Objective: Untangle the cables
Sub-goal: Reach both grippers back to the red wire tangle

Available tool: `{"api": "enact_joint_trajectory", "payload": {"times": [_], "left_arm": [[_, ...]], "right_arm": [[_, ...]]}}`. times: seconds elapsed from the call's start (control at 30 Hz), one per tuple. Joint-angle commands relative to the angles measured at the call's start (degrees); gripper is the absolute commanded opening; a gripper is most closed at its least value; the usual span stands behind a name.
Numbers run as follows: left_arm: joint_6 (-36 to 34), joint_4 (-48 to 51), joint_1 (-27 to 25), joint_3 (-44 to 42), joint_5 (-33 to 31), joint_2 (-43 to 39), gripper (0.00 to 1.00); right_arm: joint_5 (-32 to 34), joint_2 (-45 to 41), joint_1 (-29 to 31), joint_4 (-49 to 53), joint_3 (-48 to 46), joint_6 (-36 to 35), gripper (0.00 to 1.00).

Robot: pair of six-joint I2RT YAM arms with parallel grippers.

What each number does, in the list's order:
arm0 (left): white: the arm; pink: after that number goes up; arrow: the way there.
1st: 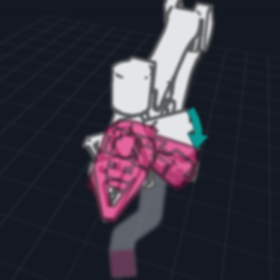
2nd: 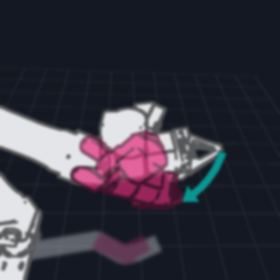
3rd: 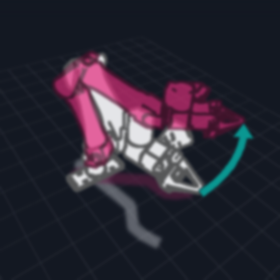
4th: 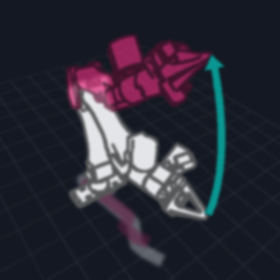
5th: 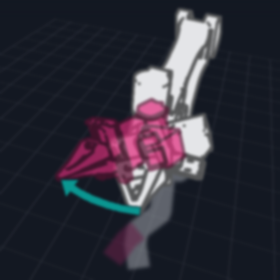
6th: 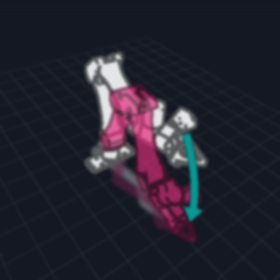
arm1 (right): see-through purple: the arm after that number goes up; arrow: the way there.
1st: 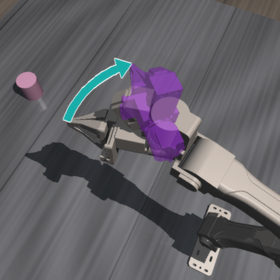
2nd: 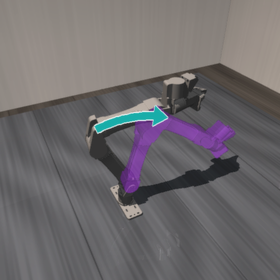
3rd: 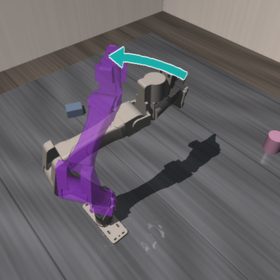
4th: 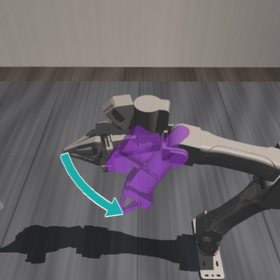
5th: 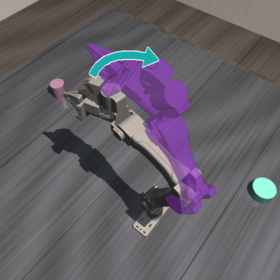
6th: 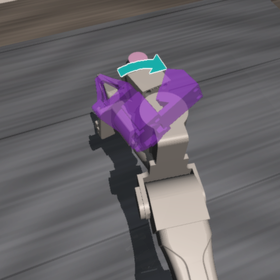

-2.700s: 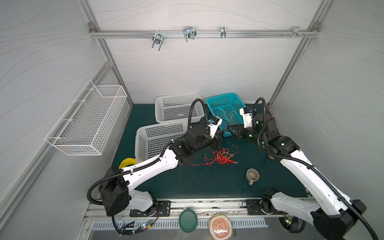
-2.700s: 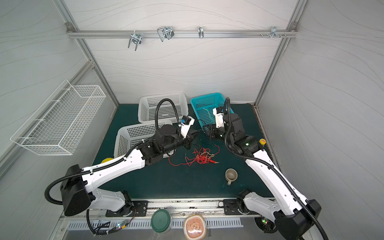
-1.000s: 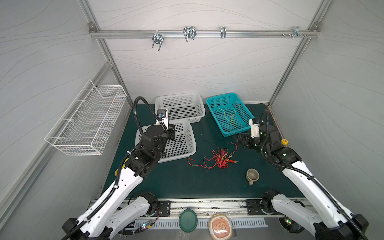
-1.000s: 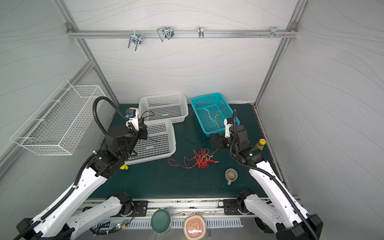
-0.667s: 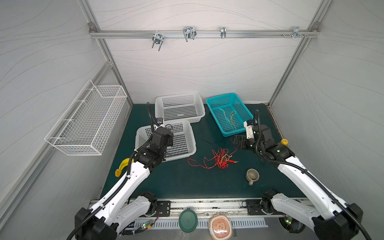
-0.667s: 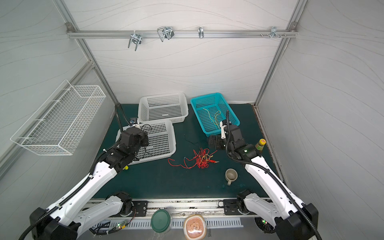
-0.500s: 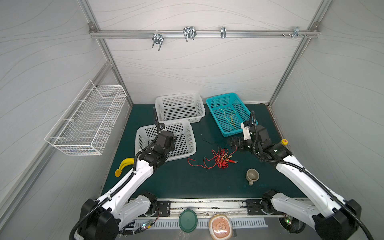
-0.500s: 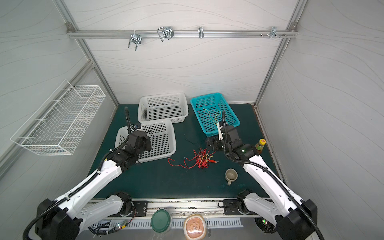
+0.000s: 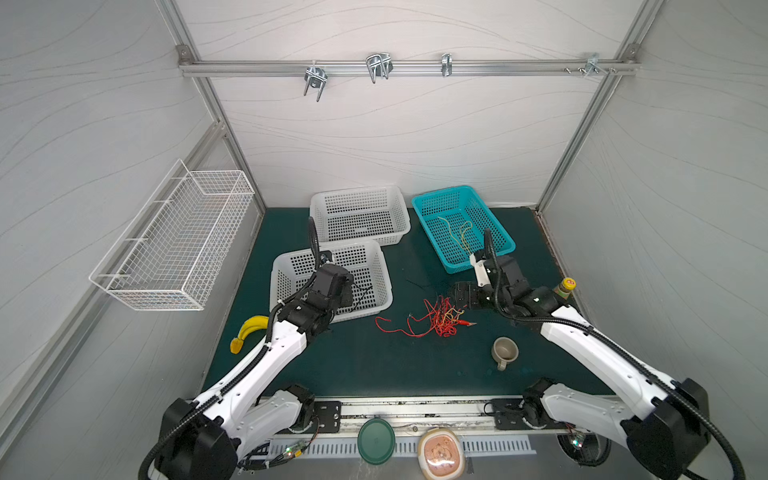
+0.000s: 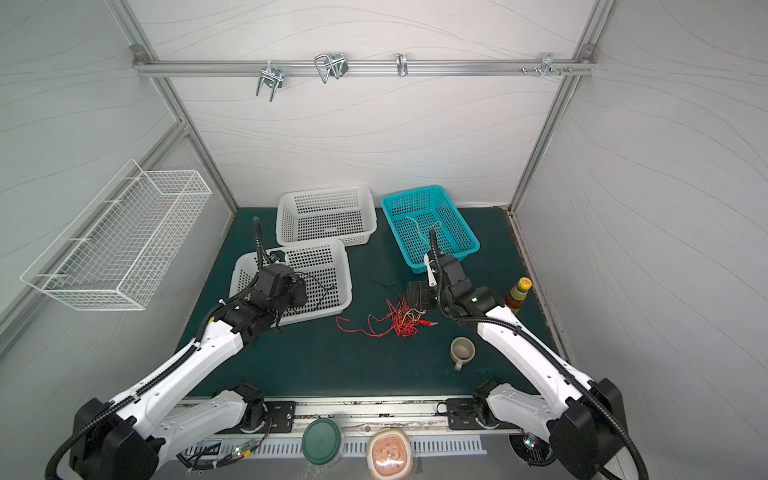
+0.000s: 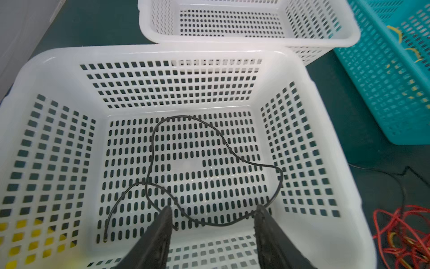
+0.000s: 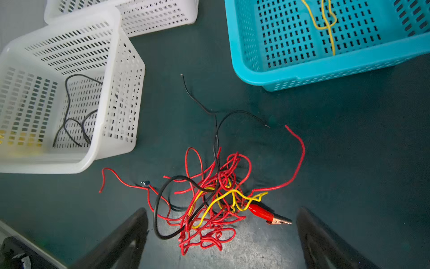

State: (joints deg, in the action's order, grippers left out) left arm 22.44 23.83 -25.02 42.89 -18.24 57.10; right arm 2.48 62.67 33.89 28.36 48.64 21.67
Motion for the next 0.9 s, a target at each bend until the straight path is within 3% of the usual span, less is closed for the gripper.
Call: {"api": "enact_joint_trajectory", "payload": {"times": [0.0,0.13,0.43,0.87], "left_arm": [[-1.33,-0.83,0.09,3.94,6.06,-3.21,0.61],[-2.07,-2.87,-1.49,4.52,13.05,-6.30,0.59],[-4.80,-10.69,-11.67,1.93,16.38,-6.39,0.57],[-2.94,-20.99,-13.84,-1.22,19.95,2.27,0.56]], "right_arm": [[-1.50,1.44,1.05,-2.02,-0.05,0.62,0.99],[-2.21,3.64,2.30,-1.88,0.66,-0.38,0.99],[-2.64,6.14,4.62,-0.82,0.66,0.78,0.90],[-3.22,6.87,9.52,-5.53,0.69,8.02,0.74]]}}
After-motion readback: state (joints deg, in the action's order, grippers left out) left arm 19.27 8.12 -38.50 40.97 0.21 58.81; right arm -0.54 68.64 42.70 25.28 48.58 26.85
